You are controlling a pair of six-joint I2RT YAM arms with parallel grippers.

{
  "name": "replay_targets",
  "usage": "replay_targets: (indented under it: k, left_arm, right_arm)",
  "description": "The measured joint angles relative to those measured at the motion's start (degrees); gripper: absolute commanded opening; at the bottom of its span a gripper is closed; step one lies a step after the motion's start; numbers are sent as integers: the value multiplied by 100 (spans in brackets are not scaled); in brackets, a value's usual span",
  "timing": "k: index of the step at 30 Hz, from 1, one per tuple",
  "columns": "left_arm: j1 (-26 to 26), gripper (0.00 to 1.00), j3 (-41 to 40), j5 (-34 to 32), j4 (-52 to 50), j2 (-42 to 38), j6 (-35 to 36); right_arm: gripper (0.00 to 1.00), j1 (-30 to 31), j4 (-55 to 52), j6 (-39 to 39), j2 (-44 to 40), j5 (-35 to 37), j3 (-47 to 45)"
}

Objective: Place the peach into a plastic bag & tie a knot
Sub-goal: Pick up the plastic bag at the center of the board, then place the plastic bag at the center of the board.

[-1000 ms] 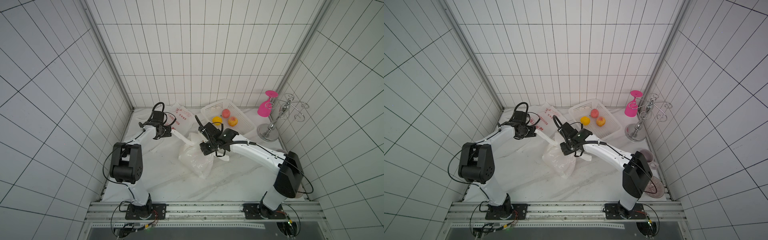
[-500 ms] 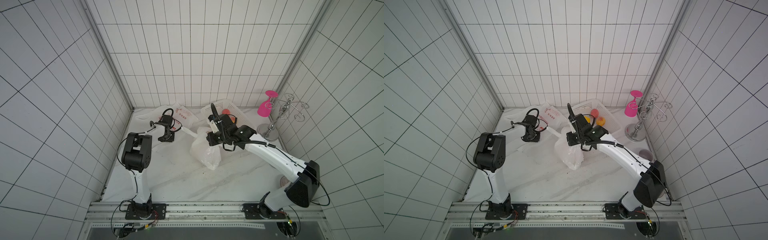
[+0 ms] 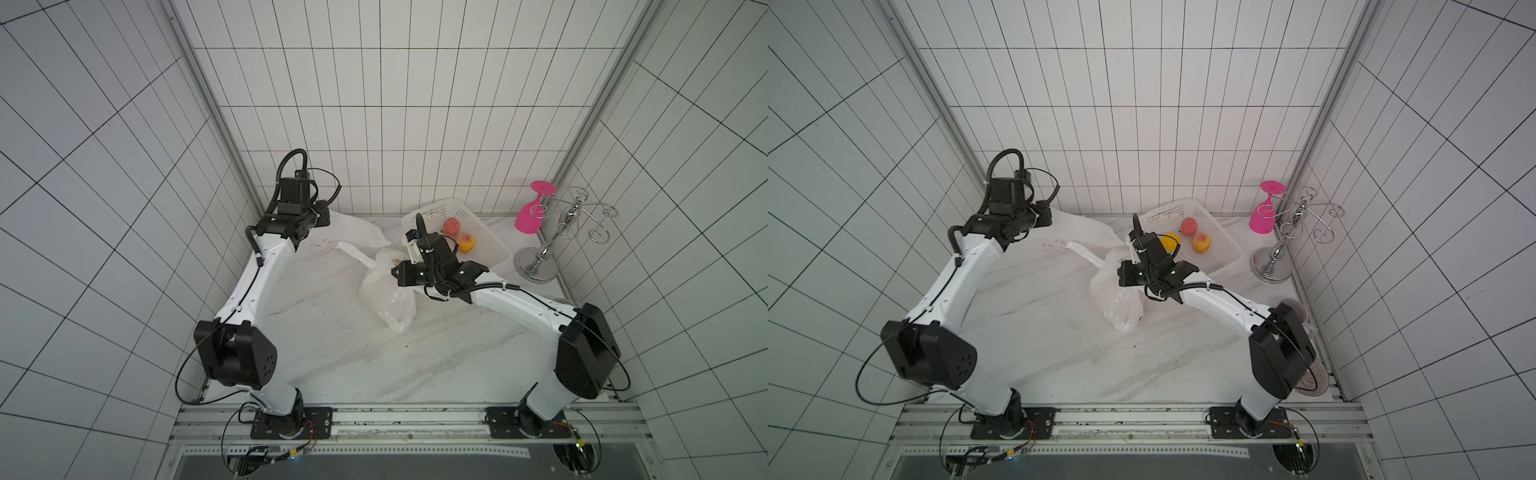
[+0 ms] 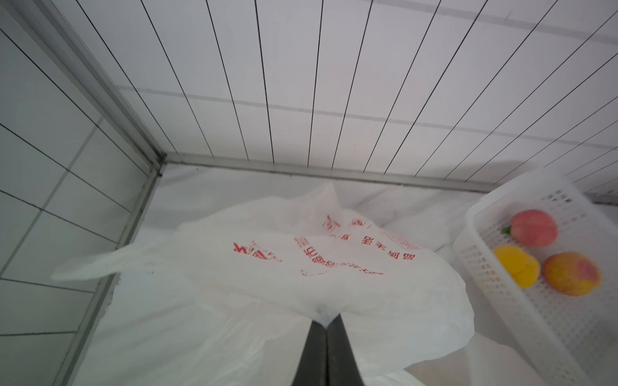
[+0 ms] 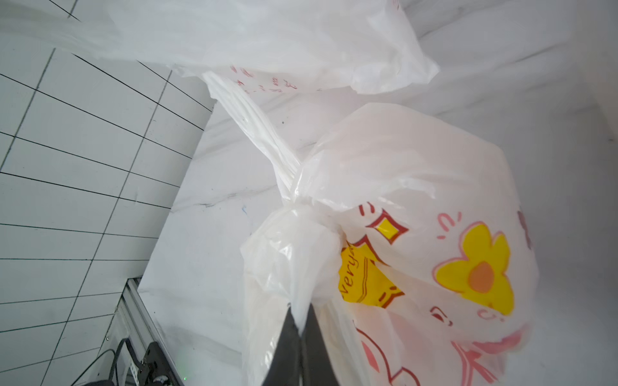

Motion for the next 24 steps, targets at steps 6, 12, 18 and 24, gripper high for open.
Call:
replay_targets:
  k: [6, 12, 18, 24]
  left_arm:
    - [-98, 0, 616, 127, 223, -651, -160]
    - [-310, 0, 713, 297, 142, -625, -195]
    - [-470, 0, 710, 520, 188, -621, -216]
    - [-726, 0, 734, 782, 326, -590, -234]
  right_arm:
    - [27, 564, 1364, 232, 1552, 22, 621]
    - [77, 686, 1639, 483, 2662, -295, 1703]
    - [87, 205, 1834, 520, 1309, -590, 1027]
    - [89, -282, 1731, 31, -1244, -291, -232]
